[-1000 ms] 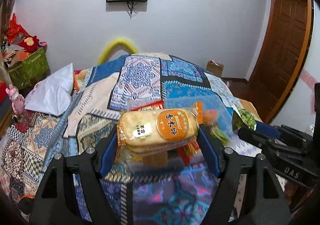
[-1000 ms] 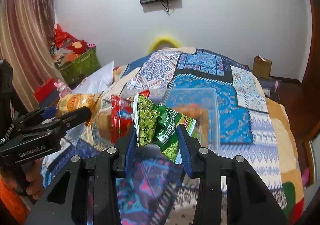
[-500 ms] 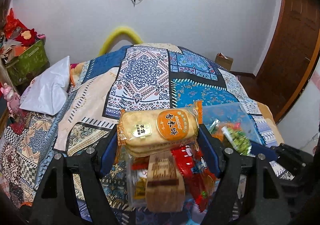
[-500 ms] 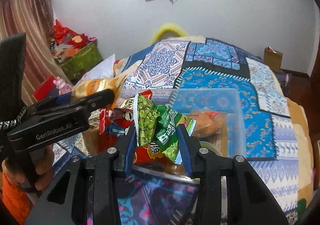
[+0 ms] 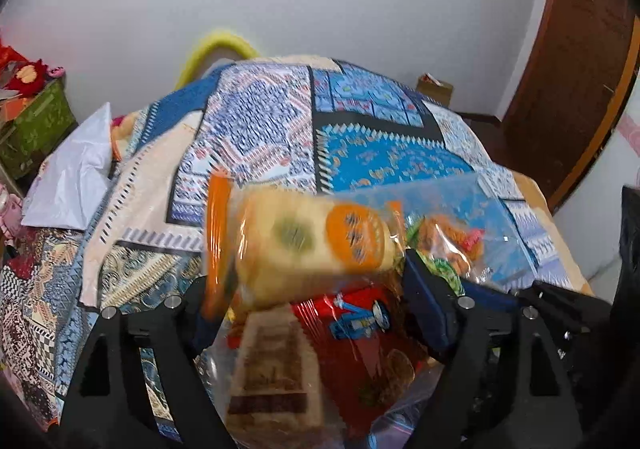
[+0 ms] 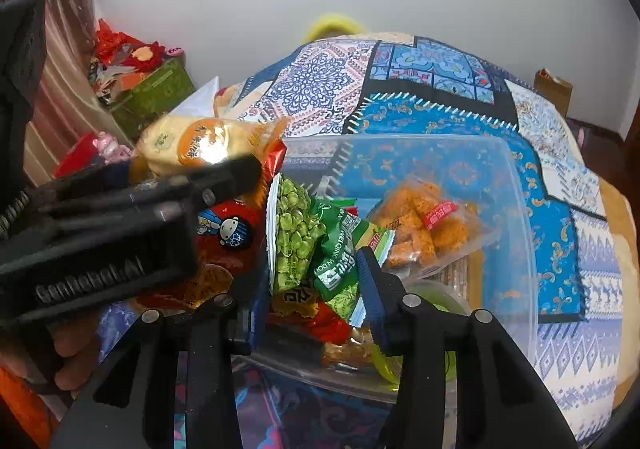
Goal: Organize snacks
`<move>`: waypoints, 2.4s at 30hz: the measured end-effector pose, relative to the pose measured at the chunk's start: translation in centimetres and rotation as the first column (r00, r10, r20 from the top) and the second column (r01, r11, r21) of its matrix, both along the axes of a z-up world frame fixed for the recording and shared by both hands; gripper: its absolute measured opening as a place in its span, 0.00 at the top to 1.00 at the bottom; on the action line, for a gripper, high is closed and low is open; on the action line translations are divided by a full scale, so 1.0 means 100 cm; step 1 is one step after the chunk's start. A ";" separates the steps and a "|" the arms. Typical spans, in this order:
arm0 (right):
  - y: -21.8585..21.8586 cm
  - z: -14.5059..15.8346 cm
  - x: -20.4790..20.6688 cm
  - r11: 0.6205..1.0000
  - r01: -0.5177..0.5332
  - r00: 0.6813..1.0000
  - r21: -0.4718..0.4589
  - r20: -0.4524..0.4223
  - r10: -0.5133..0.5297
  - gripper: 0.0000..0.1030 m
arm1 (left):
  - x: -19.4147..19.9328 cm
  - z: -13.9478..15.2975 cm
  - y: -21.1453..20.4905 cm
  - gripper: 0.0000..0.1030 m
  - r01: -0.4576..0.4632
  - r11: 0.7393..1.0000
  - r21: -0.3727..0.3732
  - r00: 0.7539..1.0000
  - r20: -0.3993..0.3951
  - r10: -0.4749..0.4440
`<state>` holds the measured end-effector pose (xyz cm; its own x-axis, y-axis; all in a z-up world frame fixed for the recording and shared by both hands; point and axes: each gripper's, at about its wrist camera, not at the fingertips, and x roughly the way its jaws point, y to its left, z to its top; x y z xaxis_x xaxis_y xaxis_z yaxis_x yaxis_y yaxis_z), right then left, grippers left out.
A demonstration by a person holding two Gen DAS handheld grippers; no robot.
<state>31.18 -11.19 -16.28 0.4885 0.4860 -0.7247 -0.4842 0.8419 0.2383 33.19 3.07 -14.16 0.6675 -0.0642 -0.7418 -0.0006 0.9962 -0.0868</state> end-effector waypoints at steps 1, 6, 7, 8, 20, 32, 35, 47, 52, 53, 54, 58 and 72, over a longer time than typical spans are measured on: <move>-0.001 0.001 -0.001 1.000 0.002 1.000 -0.001 -0.003 -0.002 0.62 | -0.001 -0.001 0.000 0.22 0.000 1.000 0.002 1.000 -0.003 0.000; -0.003 0.009 -0.007 1.000 -0.004 1.000 -0.018 0.007 0.004 0.58 | -0.014 0.007 0.000 0.22 0.003 0.999 -0.035 1.000 -0.001 -0.003; -0.003 0.011 -0.008 1.000 -0.004 1.000 -0.016 0.011 0.004 0.57 | -0.017 0.011 0.001 0.22 0.003 0.999 -0.038 1.000 0.006 -0.002; -0.005 0.014 -0.010 1.000 -0.002 1.000 -0.013 0.017 0.003 0.56 | -0.021 0.015 0.001 0.22 0.003 0.999 -0.042 1.000 0.015 -0.002; -0.034 0.074 -0.053 0.999 0.033 0.990 0.043 0.136 -0.039 0.54 | -0.108 0.094 0.006 0.22 -0.027 0.999 -0.041 0.975 0.221 0.036; -0.073 0.152 -0.135 0.990 0.058 0.921 0.125 0.375 -0.102 0.30 | -0.213 0.155 -0.008 0.07 -0.029 0.999 -0.024 0.884 0.466 0.037; -0.075 0.162 -0.153 0.991 0.055 0.898 0.120 0.428 -0.102 0.27 | -0.229 0.162 -0.009 0.02 -0.033 0.999 -0.030 0.867 0.496 0.044; -0.078 0.166 -0.183 0.991 0.083 0.857 0.108 0.500 -0.126 0.02 | -0.257 0.159 -0.009 0.01 -0.041 0.998 -0.050 0.861 0.505 0.061; -0.079 0.165 -0.187 0.990 0.082 0.859 0.111 0.497 -0.127 0.02 | -0.260 0.158 -0.008 0.01 -0.043 0.998 -0.053 0.863 0.502 0.064; -0.080 0.163 -0.189 0.990 0.082 0.858 0.112 0.497 -0.127 0.02 | -0.261 0.157 -0.008 0.01 -0.043 0.998 -0.051 0.863 0.501 0.063; -0.080 0.163 -0.189 0.990 0.083 0.859 0.112 0.496 -0.128 0.02 | -0.261 0.157 -0.009 0.01 -0.043 0.998 -0.050 0.863 0.501 0.062; -0.082 0.160 -0.193 0.990 0.084 0.862 0.111 0.490 -0.128 0.02 | -0.264 0.157 -0.011 0.01 -0.040 0.998 -0.045 0.864 0.501 0.057; -0.086 0.160 -0.194 0.989 0.084 0.872 0.123 0.472 -0.133 0.02 | -0.266 0.156 -0.015 0.01 -0.025 0.999 -0.032 0.867 0.497 0.038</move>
<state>11.77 -19.77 -0.29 0.8165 0.4649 -0.3424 -0.4663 0.8807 0.0836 6.57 1.54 1.40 0.9496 -0.0506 -0.3094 0.0179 0.9940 -0.1076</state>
